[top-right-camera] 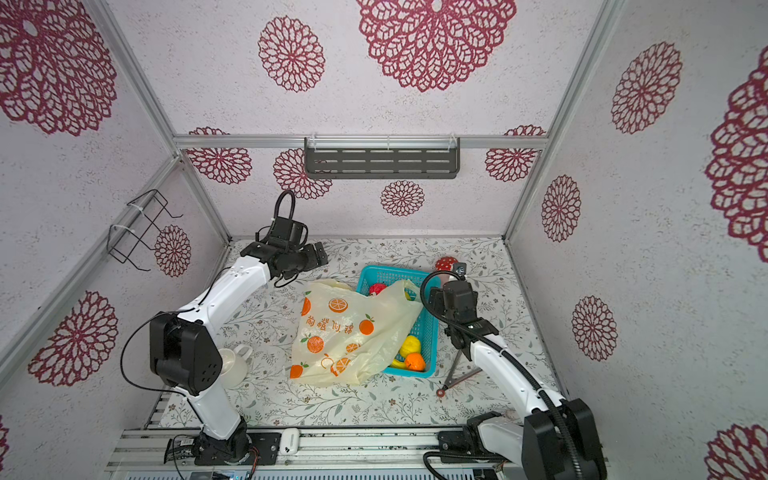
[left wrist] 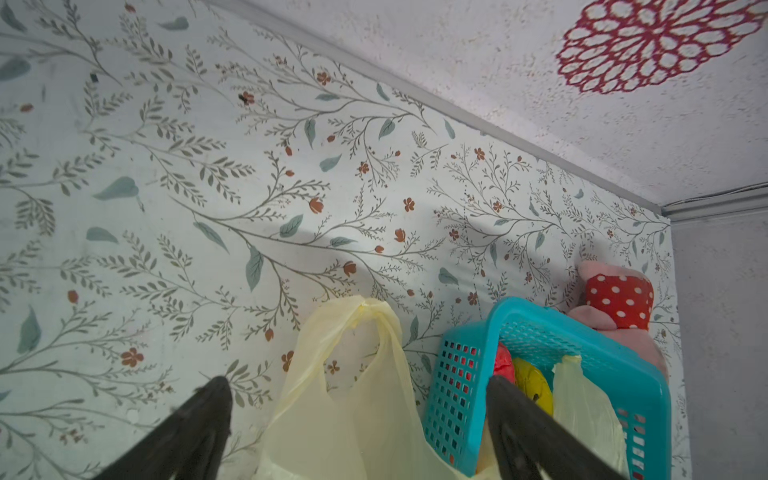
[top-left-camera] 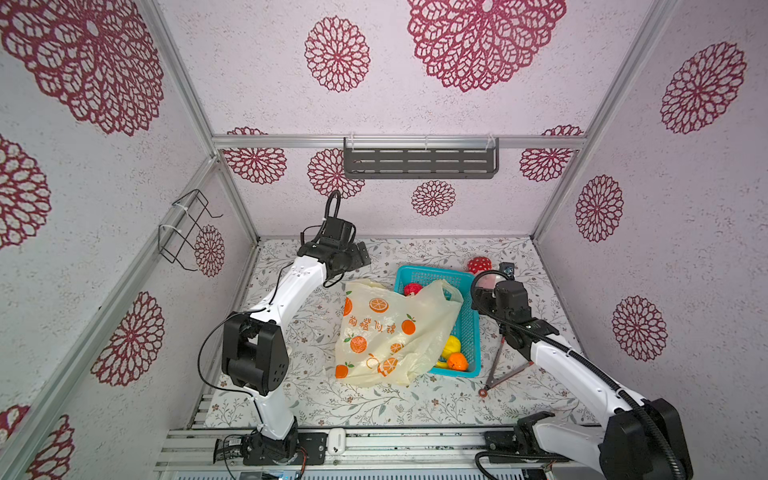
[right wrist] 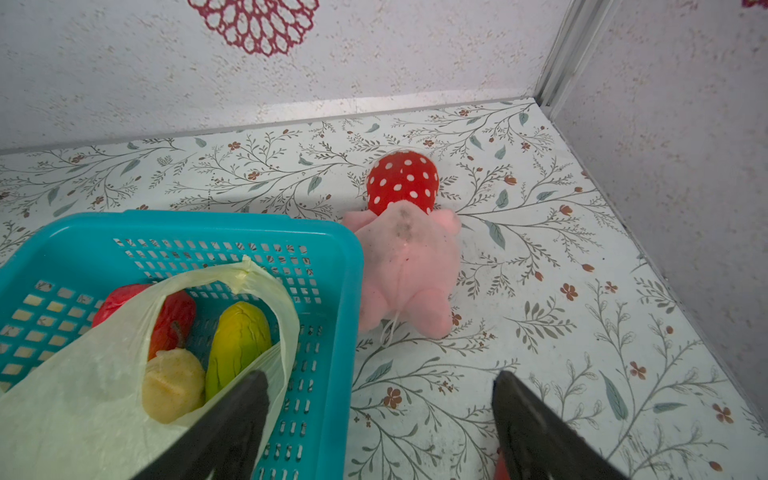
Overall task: Place the fruits into the plastic bag
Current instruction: 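Reach both grippers to the cream bag's handles and grasp them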
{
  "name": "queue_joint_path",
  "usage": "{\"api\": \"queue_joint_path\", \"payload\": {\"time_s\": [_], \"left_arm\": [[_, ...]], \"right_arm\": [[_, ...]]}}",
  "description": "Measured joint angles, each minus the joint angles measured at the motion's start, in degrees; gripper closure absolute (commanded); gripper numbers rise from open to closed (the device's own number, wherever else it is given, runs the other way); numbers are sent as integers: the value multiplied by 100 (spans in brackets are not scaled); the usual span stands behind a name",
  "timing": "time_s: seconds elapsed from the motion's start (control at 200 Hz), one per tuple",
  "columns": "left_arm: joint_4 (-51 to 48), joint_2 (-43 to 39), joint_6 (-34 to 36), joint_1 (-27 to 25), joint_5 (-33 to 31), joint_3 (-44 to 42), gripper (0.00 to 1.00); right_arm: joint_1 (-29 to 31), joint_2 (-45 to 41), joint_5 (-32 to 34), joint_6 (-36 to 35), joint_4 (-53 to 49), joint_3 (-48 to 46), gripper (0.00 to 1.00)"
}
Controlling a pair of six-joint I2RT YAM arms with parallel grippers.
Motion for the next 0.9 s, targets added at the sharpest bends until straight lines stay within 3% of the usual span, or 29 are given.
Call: {"api": "queue_joint_path", "payload": {"time_s": [0.2, 0.48, 0.535, 0.65, 0.725, 0.745, 0.901], "left_arm": [[-693, 44, -122, -2, 256, -2, 0], [-789, 142, -219, -13, 516, -282, 13], [-780, 221, -264, -26, 544, -282, 24], [-743, 352, -304, -50, 610, -293, 76], [-647, 361, -297, -81, 660, -315, 97], [-619, 361, -289, -96, 662, -315, 100], [-428, 319, -70, -334, 452, -240, 100]], "right_arm": [[24, 0, 0, -50, -20, 0, 13], [42, 37, 0, -52, -22, 0, 13], [42, 48, -2, -55, -28, 0, 13], [48, 52, 0, -92, -57, 0, 13], [52, 52, 0, -98, -61, 0, 13], [52, 52, 0, -103, -61, 0, 13], [52, 52, 2, -140, -63, 0, 13]]}}
